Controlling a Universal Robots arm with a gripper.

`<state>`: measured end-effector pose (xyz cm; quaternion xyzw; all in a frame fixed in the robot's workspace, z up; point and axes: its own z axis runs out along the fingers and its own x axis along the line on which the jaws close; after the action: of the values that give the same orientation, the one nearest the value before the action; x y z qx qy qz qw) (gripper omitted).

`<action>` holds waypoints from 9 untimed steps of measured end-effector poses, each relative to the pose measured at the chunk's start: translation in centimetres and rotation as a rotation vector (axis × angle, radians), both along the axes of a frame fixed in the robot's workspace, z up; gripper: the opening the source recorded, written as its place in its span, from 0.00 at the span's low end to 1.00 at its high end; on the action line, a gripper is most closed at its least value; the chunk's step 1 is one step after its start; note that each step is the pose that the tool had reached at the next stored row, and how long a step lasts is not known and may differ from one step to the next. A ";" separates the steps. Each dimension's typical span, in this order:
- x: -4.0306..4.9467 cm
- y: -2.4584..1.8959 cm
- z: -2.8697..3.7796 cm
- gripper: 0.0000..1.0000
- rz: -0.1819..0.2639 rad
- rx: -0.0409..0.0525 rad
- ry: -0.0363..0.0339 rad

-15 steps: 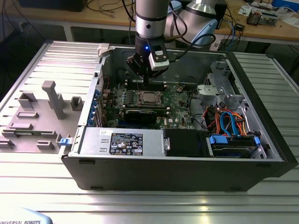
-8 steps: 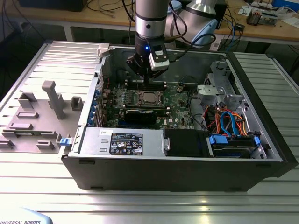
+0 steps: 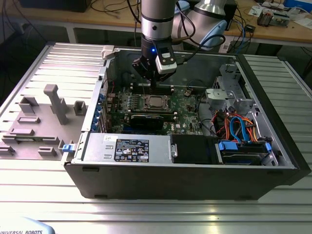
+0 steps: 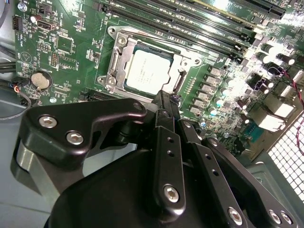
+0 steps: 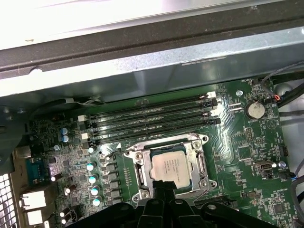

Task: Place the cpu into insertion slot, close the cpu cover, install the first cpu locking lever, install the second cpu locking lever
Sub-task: 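Install the first cpu locking lever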

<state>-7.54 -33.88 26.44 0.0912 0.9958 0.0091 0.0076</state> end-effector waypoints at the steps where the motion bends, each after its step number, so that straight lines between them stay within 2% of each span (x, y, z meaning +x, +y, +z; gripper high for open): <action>1: -0.01 0.00 0.00 0.11 0.000 0.0000 0.0000; 9: -0.17 0.00 0.00 0.11 0.003 -0.0077 0.0000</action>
<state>-7.71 -33.88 26.44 0.0897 0.9959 0.0052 0.0079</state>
